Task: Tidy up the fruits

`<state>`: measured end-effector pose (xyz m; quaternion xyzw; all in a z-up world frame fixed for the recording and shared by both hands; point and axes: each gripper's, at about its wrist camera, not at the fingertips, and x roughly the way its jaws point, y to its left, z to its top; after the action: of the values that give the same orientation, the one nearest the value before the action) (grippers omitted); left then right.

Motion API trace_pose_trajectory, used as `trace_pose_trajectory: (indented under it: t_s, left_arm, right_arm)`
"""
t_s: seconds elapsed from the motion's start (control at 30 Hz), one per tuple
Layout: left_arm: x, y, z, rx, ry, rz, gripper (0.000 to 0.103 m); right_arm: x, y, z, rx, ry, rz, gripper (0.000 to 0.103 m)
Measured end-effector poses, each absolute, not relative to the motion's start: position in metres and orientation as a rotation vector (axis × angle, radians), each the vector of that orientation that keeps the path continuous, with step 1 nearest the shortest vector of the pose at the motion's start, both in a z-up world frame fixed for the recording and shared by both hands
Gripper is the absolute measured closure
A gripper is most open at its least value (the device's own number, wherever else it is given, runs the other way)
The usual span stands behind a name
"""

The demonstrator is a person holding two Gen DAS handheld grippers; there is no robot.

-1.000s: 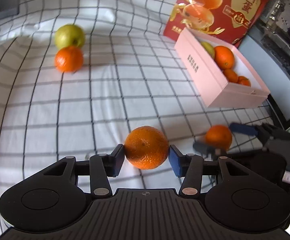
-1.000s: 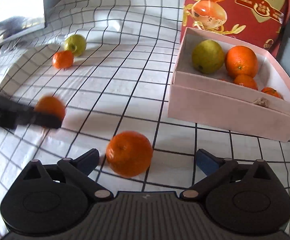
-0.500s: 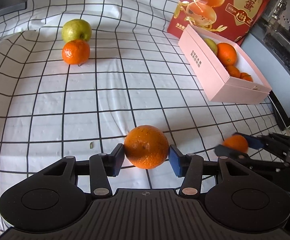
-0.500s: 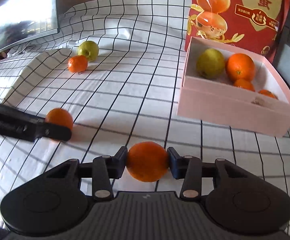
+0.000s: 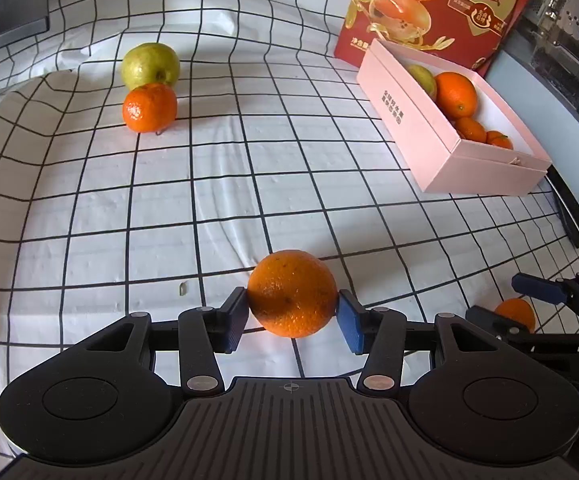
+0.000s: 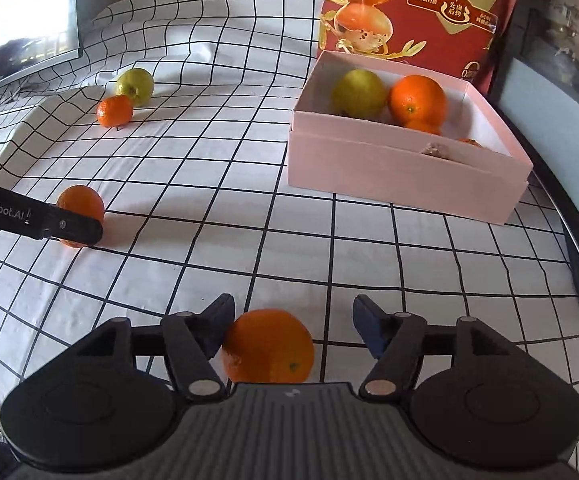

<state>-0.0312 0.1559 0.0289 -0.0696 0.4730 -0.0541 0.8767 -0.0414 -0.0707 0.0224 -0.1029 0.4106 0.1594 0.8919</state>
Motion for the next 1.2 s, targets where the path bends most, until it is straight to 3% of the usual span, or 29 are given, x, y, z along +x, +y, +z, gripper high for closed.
trace_pose_trajectory:
  t_s: [0.43, 0.67, 1.2]
  left_arm:
    - [-0.032, 0.157, 0.025, -0.168, 1.003, -0.117, 0.050]
    - [-0.031, 0.157, 0.026, -0.170, 1.006, -0.119, 0.050]
    - [-0.027, 0.159, 0.025, -0.196, 0.999, -0.115, 0.050]
  right_arm:
    - [-0.060, -0.083, 0.018, -0.170, 0.852, 0.328, 0.029]
    - [-0.072, -0.077, 0.025, -0.192, 0.819, 0.373, 0.063]
    - [-0.059, -0.055, 0.024, -0.227, 0.816, 0.411, 0.063]
